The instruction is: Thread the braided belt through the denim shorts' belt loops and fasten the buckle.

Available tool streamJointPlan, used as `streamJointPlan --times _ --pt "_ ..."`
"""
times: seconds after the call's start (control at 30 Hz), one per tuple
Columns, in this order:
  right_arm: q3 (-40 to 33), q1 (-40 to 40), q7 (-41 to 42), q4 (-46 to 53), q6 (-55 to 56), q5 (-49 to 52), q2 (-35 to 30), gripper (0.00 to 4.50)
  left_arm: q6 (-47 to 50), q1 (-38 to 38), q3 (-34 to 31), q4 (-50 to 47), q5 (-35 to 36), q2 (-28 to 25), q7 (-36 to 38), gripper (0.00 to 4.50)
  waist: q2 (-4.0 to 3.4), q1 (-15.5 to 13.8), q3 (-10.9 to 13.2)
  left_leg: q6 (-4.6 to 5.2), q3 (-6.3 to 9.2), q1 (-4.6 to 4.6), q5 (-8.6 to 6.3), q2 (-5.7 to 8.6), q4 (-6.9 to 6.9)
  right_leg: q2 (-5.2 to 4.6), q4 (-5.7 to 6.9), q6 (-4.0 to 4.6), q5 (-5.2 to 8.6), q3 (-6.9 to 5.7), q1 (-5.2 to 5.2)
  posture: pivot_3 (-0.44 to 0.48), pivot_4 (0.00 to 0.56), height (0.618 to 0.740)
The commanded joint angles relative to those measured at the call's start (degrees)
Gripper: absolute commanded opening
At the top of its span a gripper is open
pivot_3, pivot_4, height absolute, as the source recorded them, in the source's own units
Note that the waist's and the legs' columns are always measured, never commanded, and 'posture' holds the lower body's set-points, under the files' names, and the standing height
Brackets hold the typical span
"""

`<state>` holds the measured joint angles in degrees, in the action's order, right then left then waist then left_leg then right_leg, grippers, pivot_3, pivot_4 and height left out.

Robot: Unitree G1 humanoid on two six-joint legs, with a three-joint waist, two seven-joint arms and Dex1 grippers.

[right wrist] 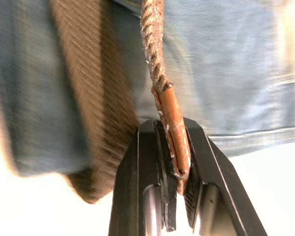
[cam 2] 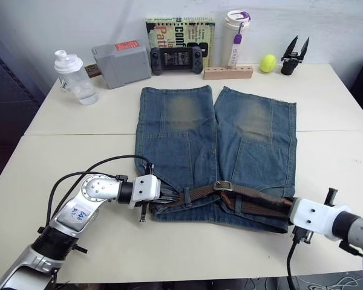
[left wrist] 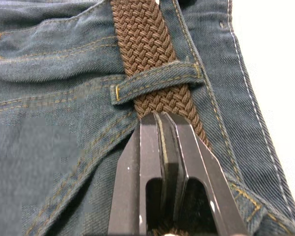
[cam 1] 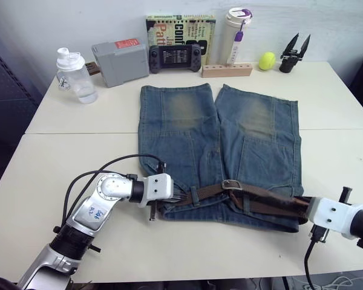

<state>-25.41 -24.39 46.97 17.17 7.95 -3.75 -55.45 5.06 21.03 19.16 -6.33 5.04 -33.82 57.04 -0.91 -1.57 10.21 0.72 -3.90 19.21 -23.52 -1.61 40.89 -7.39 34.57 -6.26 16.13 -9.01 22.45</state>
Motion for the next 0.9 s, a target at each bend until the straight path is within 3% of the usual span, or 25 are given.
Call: streamJointPlan --times 0.03,0.3,0.47,0.63,0.83,0.9 --pt "-4.7 0.7 -3.3 -6.6 1.2 -3.2 -0.2 0.00 -0.1 -2.0 0.9 1.5 -2.7 -1.7 0.4 0.17 -0.01 -0.5 0.0 0.00 -0.01 0.03 0.00 0.02 0.02 -0.03 -0.01 0.00 0.00 -0.03 -0.01 0.000 0.150 0.731" --pt "-2.8 -0.4 -5.1 -6.0 5.2 -6.3 -0.4 0.00 -0.4 -3.2 0.6 0.4 -2.7 -2.8 0.4 0.17 -0.06 -1.4 0.0 0.00 0.00 0.02 0.00 0.04 0.04 -0.05 -0.02 0.00 0.00 0.00 -0.02 0.000 0.150 0.731" --pt "3.6 0.0 -4.5 1.3 5.9 -5.6 2.3 0.00 -0.2 -3.4 -0.1 -0.2 -2.5 -3.5 0.1 0.17 -0.07 -1.1 0.0 0.00 0.00 0.00 0.00 0.00 0.03 0.01 -0.01 0.00 0.00 0.01 -0.01 0.000 0.150 0.731" --pt "11.0 1.2 -4.3 6.1 0.6 -6.4 5.8 0.00 1.1 -3.0 -4.0 -1.2 0.3 -4.1 -0.8 0.17 -0.12 -0.7 -0.1 0.00 0.00 -0.01 0.00 -0.05 0.03 0.06 0.03 0.01 0.01 0.03 0.02 0.000 0.150 0.731" --pt "9.5 2.3 -4.9 6.3 -9.4 -3.6 8.6 0.00 6.2 -2.1 -10.0 -4.0 6.4 -3.5 -1.2 0.17 -0.06 0.0 0.0 -0.01 0.07 0.00 0.00 -0.08 0.03 0.08 0.06 0.03 0.02 0.03 0.04 0.000 0.150 0.731" --pt "8.2 2.2 -4.8 6.1 -10.7 -2.9 8.7 0.94 9.2 -2.4 -11.8 -6.3 9.0 -4.0 -0.5 0.12 -0.06 -0.1 0.0 0.00 0.11 0.03 0.00 -0.07 0.06 0.05 0.08 0.03 0.02 0.02 0.04 0.000 0.150 0.731"
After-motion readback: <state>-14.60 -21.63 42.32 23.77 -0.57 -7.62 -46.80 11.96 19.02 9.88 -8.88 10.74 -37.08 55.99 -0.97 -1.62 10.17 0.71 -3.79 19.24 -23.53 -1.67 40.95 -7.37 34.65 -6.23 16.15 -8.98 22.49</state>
